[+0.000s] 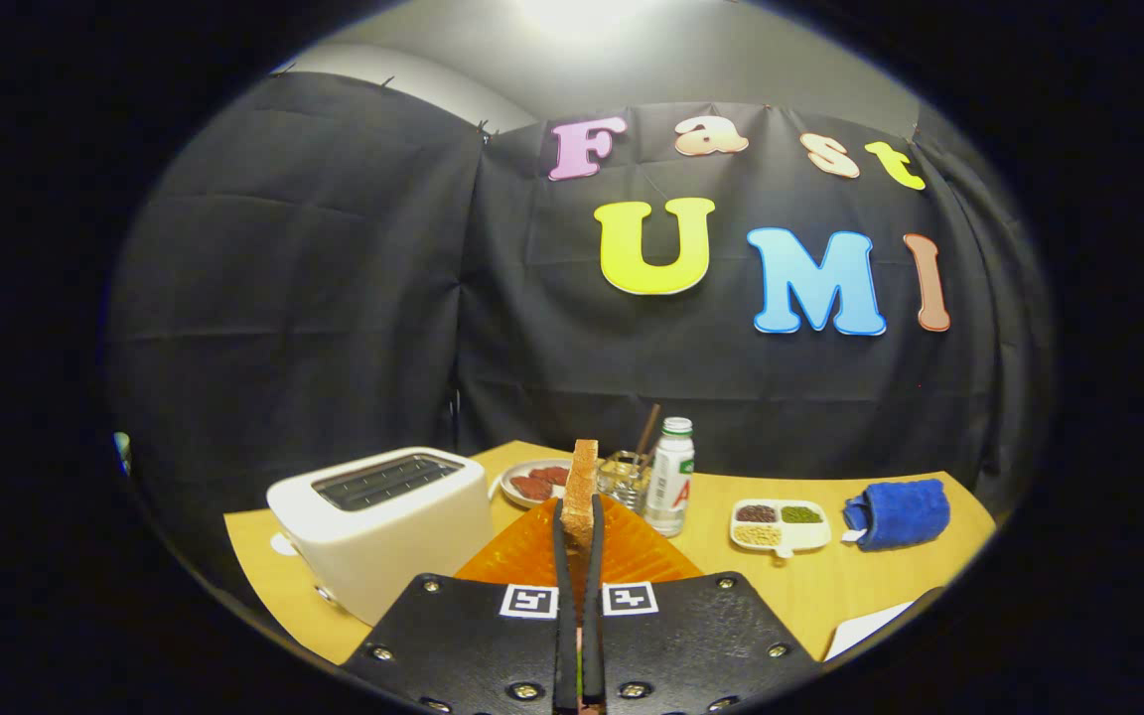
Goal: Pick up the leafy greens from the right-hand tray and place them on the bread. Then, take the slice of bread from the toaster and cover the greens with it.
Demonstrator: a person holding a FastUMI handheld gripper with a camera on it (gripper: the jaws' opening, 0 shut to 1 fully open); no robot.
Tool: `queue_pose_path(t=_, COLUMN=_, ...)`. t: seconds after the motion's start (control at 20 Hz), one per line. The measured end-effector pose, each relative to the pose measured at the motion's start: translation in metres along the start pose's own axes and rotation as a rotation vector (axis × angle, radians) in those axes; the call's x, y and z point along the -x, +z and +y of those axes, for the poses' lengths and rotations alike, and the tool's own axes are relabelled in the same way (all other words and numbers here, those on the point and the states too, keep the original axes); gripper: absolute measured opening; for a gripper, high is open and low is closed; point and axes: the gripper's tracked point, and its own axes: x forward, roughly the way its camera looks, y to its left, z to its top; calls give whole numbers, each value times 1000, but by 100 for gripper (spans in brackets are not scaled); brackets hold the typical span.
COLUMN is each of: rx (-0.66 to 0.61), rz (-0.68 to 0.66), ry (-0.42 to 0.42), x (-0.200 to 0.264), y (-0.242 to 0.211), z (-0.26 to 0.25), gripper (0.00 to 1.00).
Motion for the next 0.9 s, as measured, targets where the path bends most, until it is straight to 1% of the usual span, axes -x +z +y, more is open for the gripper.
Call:
queue_pose_path(t=0.25, rx=39, rz=70, ry=-78, x=24, y=-35, z=-48, gripper=2)
queue_pose_path(t=0.45, rx=54, rz=119, ry=-118, x=39, y=-63, z=-70, gripper=2)
queue_pose_path(t=0.7, rx=40, rz=149, ry=-109, x=42, y=-84, z=-69, gripper=2)
queue_pose_path(t=0.9, rx=36, rz=160, ry=-52, x=41, y=-93, z=-44, gripper=2)
